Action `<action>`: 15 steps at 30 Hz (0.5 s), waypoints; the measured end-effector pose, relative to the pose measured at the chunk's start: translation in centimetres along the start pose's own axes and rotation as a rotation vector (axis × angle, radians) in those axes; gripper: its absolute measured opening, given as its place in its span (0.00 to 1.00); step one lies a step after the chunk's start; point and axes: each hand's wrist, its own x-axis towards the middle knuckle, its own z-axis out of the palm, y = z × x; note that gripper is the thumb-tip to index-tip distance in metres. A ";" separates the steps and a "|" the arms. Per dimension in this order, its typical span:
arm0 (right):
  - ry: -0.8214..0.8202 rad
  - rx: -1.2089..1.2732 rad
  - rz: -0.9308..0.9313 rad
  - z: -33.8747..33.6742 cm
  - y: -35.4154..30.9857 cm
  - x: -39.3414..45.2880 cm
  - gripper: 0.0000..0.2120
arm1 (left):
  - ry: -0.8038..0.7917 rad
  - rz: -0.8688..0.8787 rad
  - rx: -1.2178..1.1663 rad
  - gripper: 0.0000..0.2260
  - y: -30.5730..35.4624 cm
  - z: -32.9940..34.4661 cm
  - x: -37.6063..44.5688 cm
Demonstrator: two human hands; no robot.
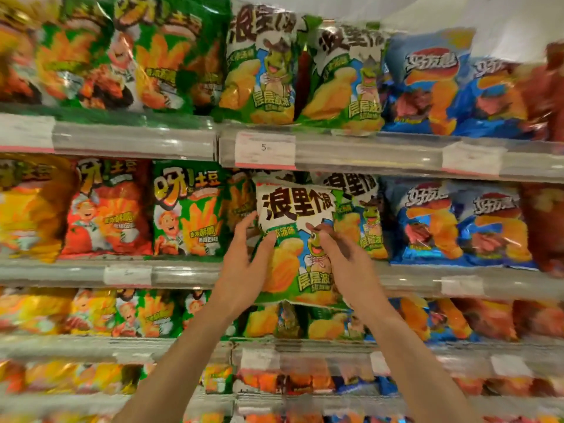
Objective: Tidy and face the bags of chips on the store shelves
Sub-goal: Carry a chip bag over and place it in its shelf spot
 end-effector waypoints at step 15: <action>-0.035 0.004 -0.063 2.4 -3.3 8.0 0.17 | -0.060 0.135 0.211 0.26 1.0 -0.9 7.0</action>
